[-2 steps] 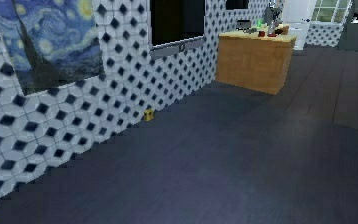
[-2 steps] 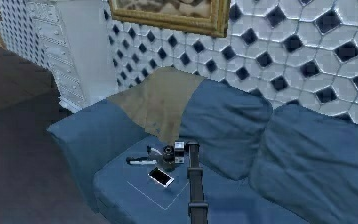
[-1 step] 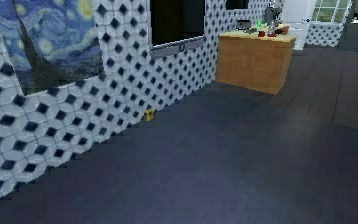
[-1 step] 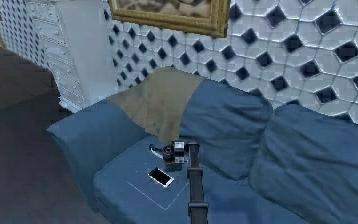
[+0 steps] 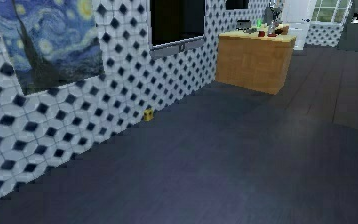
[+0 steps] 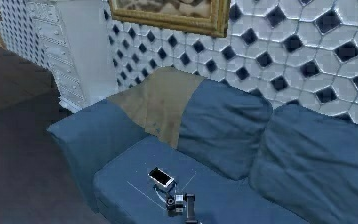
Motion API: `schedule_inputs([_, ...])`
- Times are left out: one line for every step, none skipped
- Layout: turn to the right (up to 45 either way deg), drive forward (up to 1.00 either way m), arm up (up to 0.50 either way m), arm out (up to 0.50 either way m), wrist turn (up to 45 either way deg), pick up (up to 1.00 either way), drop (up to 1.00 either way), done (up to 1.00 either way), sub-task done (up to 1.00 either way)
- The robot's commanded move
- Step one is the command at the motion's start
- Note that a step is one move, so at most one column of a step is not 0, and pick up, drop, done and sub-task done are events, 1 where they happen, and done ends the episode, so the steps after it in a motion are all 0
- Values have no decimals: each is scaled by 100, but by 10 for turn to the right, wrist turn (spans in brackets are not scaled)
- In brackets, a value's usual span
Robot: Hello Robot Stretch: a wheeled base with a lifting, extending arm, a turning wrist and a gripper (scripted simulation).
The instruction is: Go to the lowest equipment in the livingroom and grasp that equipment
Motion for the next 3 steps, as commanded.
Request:
schedule_inputs([0,0,0,0,0,100,0,0,0])
schedule_inputs([0,0,10,0,0,0,0,0,0])
schedule_inputs([0,0,0,0,0,0,0,100,0])
